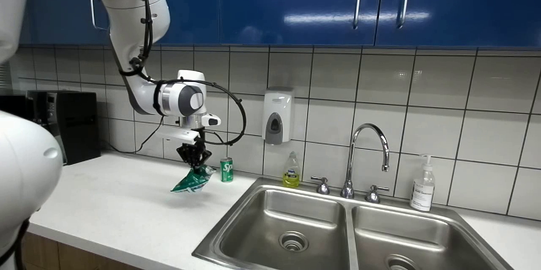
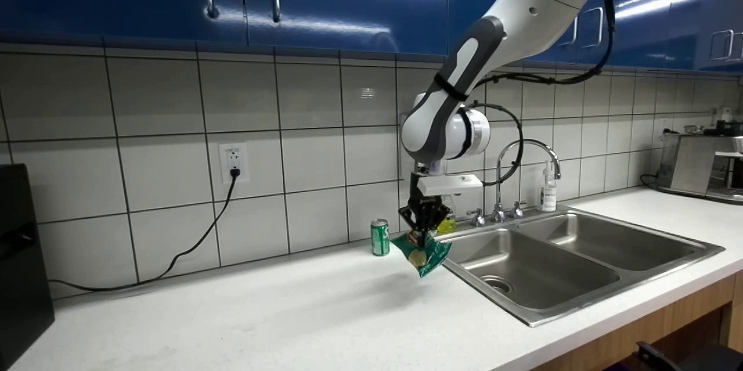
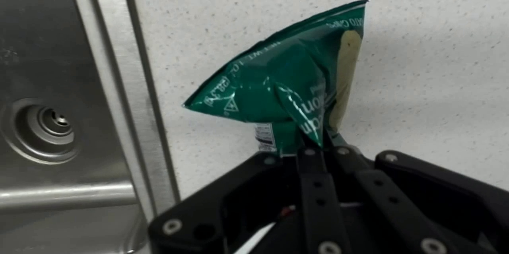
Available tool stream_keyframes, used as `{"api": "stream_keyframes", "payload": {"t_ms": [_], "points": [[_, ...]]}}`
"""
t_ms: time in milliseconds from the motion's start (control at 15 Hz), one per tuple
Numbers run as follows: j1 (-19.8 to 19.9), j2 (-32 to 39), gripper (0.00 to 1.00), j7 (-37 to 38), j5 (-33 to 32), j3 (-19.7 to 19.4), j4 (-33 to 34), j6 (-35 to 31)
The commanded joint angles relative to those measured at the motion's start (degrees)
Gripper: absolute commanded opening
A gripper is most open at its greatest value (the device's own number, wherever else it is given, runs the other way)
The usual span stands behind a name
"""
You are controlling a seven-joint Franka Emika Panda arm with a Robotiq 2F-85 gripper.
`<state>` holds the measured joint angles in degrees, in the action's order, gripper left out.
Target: Put the green packet in the sink.
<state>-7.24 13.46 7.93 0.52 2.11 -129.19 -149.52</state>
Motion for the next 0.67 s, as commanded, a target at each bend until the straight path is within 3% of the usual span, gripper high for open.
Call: {"api": "stream_keyframes", "payload": {"t_ms": [0,600], "points": [[3.26,-4.46,0.0,0.31,1.3,-1.7,-4.61,-2.59],[11.69,-6.77,0.0,-2.15,4.92,-7.83,-11.98,-11.78]]}}
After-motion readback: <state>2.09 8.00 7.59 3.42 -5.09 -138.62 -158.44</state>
